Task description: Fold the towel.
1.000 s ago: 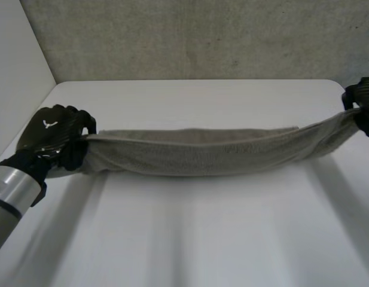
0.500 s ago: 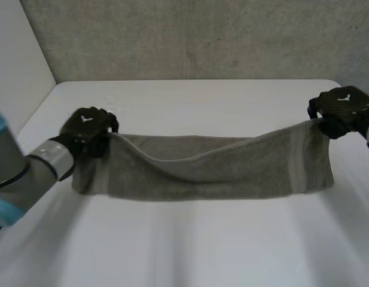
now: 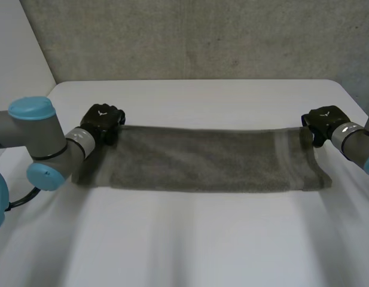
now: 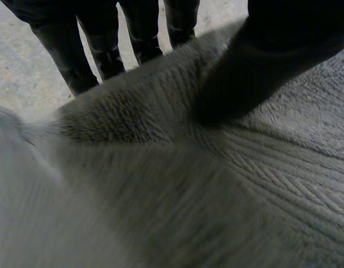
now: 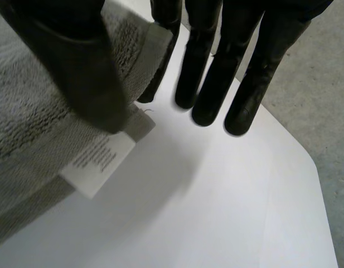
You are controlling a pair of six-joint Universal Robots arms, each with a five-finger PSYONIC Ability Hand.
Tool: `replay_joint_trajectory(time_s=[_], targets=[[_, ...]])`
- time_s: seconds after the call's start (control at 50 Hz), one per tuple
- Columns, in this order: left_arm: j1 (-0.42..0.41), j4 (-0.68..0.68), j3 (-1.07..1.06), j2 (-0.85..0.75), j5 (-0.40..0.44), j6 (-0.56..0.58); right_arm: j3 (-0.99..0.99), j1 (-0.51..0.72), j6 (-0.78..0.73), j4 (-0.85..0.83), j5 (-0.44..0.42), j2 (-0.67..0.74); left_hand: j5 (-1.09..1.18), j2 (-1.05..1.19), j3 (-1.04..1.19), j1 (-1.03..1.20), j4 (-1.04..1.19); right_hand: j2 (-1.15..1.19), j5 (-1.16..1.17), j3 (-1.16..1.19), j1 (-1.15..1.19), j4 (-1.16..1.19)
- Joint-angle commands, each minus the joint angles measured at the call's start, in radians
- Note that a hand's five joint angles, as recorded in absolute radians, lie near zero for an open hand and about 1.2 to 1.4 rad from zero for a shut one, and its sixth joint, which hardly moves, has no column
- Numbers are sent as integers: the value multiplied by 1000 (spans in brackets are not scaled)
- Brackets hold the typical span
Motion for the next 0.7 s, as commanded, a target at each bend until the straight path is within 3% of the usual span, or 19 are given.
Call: replay_joint_trajectory(time_s=[0.02,0.12,0.18,0.36,0.42,0.5,0.58,0.7], targets=[[-31,2,8,-19,-37,0,-50,16,45,-5,48,13,-1198,-1030,-1032,-1027,-1013,-679,-689,-688,-679,-708],[-43,-7,-24,11,-123,-2,-41,14,56,-5,48,3,-1194,-1027,-1028,-1023,-1009,-679,-689,-688,-679,-708],[-44,-15,-96,88,-155,-6,13,22,56,-8,45,-81,-1194,-1027,-1028,-1023,-1009,-679,-689,-688,-679,-708],[-43,16,-385,372,-149,-26,441,25,48,-149,51,-511,-1191,-1024,-1025,-1020,-1006,-679,-689,-688,-679,-708],[-44,42,-442,424,-149,-42,511,22,48,-169,51,-576,-1191,-1024,-1025,-1020,-1006,-679,-689,-688,-679,-708],[-44,167,-632,599,-146,-152,706,18,40,-223,50,-717,-1188,-1021,-1022,-1017,-1003,-679,-689,-688,-679,-708],[-35,288,-773,685,-146,-236,792,14,40,-236,42,-731,-1179,-1012,-1013,-1008,-994,-679,-689,-688,-679,-708],[-37,422,-873,690,-148,-286,919,-2,40,-304,-8,-681,-1179,-1012,-1013,-1008,-994,-679,-689,-688,-679,-708]])
